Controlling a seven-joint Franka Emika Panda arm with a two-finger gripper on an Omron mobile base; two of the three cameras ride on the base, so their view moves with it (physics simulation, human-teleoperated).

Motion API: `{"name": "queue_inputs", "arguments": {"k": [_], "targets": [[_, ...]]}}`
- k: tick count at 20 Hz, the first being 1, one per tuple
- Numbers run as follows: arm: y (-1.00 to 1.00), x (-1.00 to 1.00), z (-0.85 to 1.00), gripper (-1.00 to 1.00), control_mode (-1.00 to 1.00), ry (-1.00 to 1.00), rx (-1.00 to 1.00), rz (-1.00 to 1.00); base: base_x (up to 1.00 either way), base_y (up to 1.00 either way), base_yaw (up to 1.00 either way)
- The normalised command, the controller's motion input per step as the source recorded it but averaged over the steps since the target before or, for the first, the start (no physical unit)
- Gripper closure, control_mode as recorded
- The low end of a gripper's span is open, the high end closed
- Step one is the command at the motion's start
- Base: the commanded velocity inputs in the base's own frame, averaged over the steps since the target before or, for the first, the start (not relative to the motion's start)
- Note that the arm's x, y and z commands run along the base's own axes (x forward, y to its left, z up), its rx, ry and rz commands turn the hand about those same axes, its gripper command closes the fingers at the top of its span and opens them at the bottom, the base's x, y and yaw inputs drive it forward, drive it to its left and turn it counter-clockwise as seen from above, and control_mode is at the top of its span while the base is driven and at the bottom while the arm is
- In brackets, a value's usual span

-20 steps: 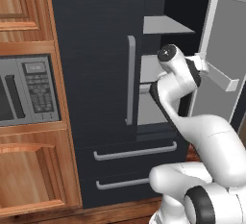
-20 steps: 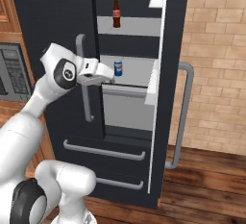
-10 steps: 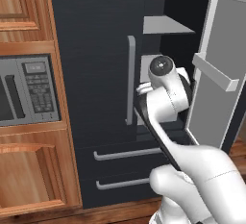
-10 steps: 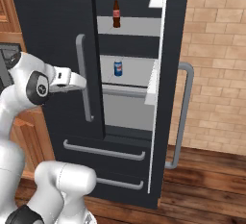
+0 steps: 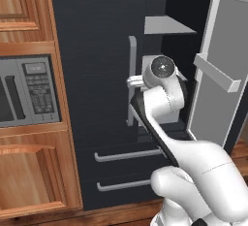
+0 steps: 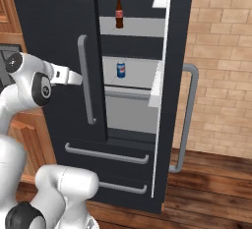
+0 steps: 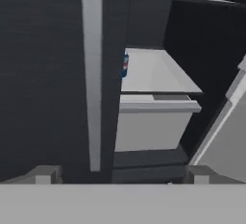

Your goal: Open the fridge, grab two sodas, and place both sodas inside the bowl with ice on the dining counter.

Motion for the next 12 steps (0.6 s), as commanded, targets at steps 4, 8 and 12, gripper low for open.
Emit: {"name": "queue_inputs", "arguments": {"k": [4,8,12], "targets": [[0.34,0.61,0.02,-1.00,-1.00,-0.12,0.12,0.06,0.00,0.00,0.00],[0.04,0.58,0.00,-1.00,-1.00,-0.01,0.02,0.06,0.00,0.00,0.00],[0.00,0.56,0.03,-1.00,-1.00,0.00,0.00,0.07,0.00,0.00,0.00]]}}
